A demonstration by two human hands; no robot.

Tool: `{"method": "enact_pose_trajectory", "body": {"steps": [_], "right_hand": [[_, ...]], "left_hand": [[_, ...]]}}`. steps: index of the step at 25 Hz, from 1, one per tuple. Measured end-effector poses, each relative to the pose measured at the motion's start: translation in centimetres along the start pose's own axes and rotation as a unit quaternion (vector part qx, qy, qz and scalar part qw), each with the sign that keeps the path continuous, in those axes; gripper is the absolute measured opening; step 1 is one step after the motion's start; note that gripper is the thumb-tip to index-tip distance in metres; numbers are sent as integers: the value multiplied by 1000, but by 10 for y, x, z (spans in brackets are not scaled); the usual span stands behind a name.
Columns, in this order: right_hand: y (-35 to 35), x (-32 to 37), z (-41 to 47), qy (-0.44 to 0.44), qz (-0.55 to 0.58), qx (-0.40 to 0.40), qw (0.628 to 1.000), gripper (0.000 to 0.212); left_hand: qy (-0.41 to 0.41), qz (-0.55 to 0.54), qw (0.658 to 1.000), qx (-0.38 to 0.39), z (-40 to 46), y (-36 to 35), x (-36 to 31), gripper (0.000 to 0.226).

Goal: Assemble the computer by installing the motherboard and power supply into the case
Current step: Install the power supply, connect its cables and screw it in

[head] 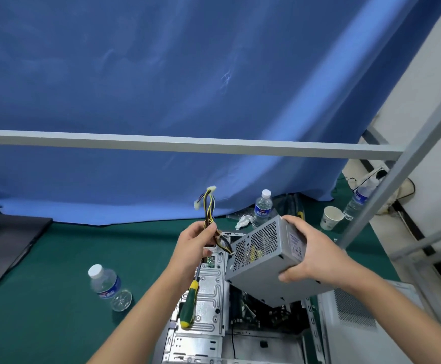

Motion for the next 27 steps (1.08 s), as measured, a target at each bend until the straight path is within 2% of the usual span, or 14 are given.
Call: {"method": "enact_pose_trajectory", "body": {"steps": [6,10,12,15,21,24,27], "right_hand": [[-2,5,1,-13,-1,4,1000,127],[-13,10,-5,-16,-36,-5,999,124],[-14,15,-12,-4,-76,-2,997,120],[-9,20,-14,-10,-150,17,989,118],[-11,6,-12,-42,-193,53,979,123],[-20,-8,-8,-54,-215,77,972,123],[-34,-26,-3,-63,-259,102,958,127]], "left_hand": [[0,-38,999,-4,-5,7,7,12],[43,-80,996,-19,-6,11,23,14],[83,-40,996,-9,-7,11,30,5],[111,61,991,37,-1,4,37,16],[73,152,982,81,10,-13,47,12],[66,231,963,120,6,-17,63,3],[93,227,957,153,1,-20,84,11]]}}
Point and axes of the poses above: each hand's wrist, its own z-axis towards the middle knuckle, its own y-axis out of the back of the hand, x = y × z, the point moved 2 cm from there along z, towards the middle knuckle, and after that the axes turned 11 degrees about x, right-handed, at the moved point
